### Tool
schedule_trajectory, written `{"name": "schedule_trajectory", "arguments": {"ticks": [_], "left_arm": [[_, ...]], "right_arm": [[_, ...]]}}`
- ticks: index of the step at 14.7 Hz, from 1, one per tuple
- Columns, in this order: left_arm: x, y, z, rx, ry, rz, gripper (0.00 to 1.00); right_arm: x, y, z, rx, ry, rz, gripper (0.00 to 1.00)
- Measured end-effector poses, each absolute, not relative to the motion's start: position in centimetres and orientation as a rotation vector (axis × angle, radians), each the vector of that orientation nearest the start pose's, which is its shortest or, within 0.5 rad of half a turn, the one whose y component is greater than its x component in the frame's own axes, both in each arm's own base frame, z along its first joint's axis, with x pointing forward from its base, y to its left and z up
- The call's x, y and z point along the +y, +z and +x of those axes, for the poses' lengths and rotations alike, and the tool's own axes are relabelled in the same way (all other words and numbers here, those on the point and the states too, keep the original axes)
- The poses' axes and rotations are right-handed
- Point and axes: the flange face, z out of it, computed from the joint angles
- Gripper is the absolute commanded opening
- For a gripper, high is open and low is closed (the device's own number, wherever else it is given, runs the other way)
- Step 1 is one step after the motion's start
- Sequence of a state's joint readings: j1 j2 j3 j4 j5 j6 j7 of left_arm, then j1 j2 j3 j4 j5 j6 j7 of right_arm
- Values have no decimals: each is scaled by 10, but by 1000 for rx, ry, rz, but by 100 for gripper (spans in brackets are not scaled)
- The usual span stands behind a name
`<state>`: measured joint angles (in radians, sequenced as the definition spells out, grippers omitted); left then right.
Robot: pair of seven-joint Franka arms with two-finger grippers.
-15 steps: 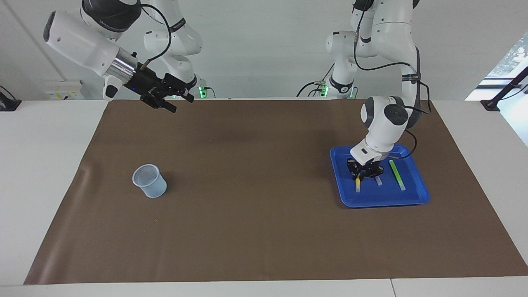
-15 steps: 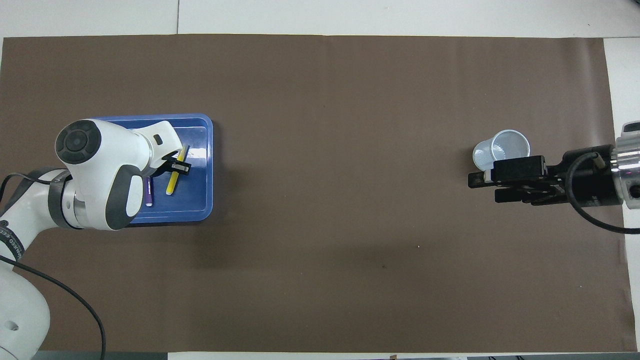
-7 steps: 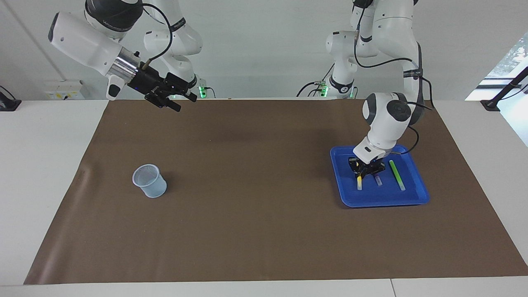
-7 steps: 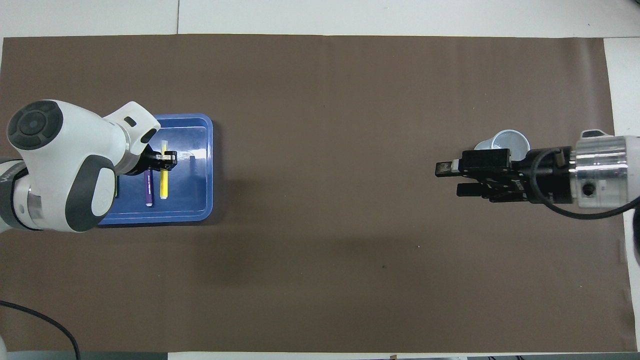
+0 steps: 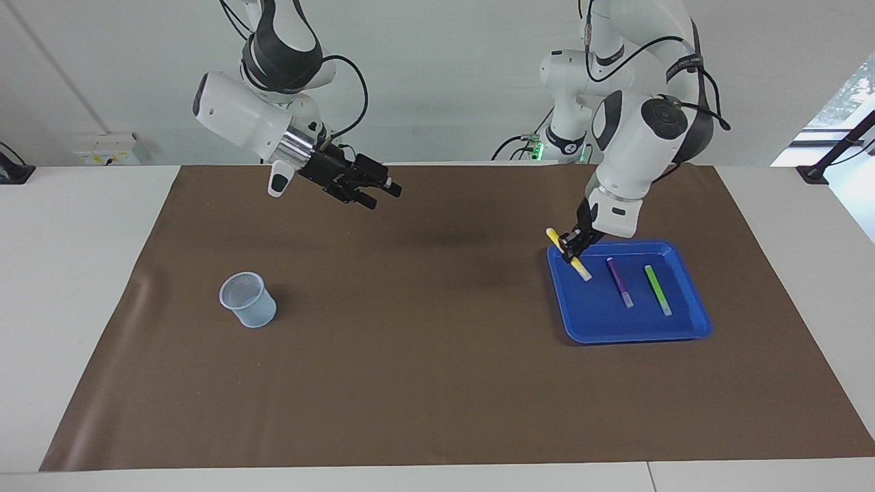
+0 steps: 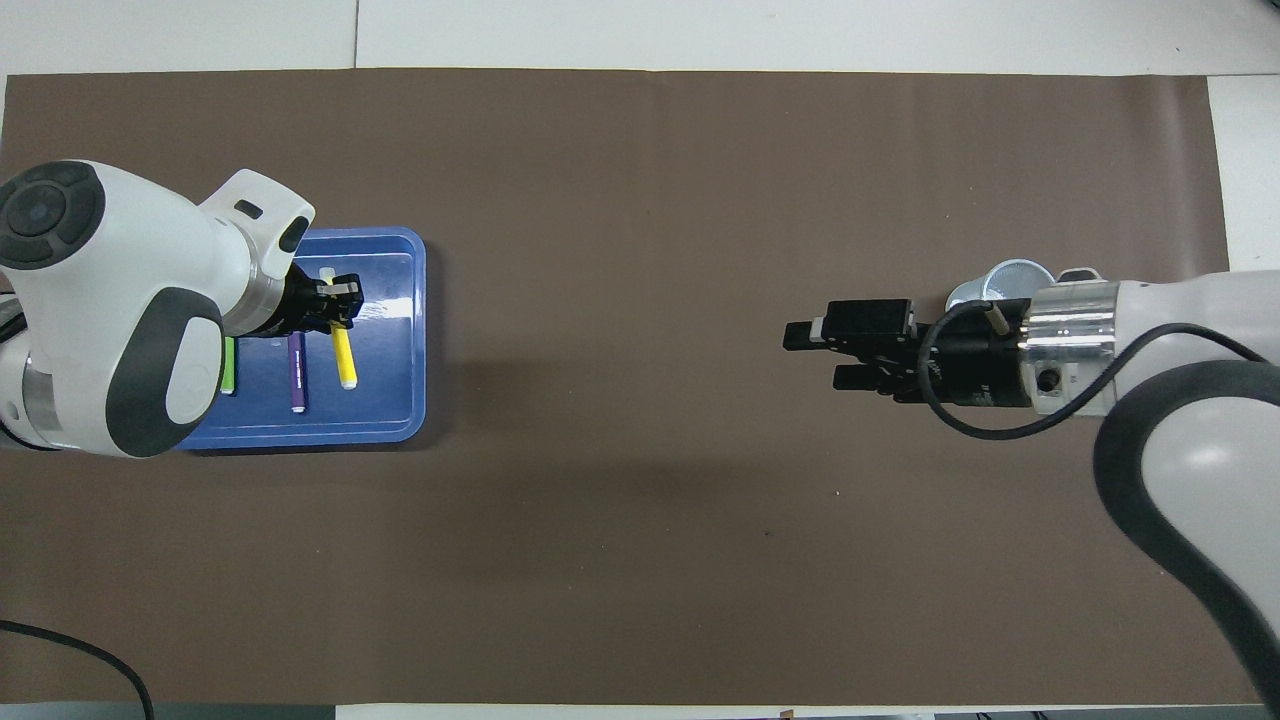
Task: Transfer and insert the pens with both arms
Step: 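Lift the yellow pen with the left gripper while the right gripper approaches, then grasp the yellow pen with the right gripper from the left gripper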
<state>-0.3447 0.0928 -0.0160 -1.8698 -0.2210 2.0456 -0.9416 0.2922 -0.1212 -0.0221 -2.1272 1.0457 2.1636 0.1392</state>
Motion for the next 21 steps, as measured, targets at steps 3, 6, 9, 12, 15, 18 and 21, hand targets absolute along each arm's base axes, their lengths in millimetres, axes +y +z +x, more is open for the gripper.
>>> {"name": "schedule_trajectory", "arguments": {"ticks": [3, 6, 9, 12, 15, 18, 21], "left_arm": [[-258, 478, 544, -1549, 197, -3044, 0], [-295, 486, 540, -1980, 249, -2888, 0], [-330, 495, 532, -2188, 296, -2783, 0], [-369, 496, 514, -2213, 329, -2773, 0], [-390, 493, 498, -2174, 350, -2793, 0], [-392, 491, 496, -2167, 352, -2793, 0], [-391, 491, 497, -2168, 352, -2791, 0]], "right_arm": [[194, 492, 508, 474, 39, -2178, 100], [210, 480, 507, 496, 7, -2186, 100], [233, 461, 507, 534, -47, -2194, 100], [242, 453, 508, 620, -50, -2121, 100], [238, 454, 510, 640, -57, -2084, 99], [234, 457, 514, 641, -71, -2078, 85], [232, 459, 515, 642, -76, -2075, 78]]}}
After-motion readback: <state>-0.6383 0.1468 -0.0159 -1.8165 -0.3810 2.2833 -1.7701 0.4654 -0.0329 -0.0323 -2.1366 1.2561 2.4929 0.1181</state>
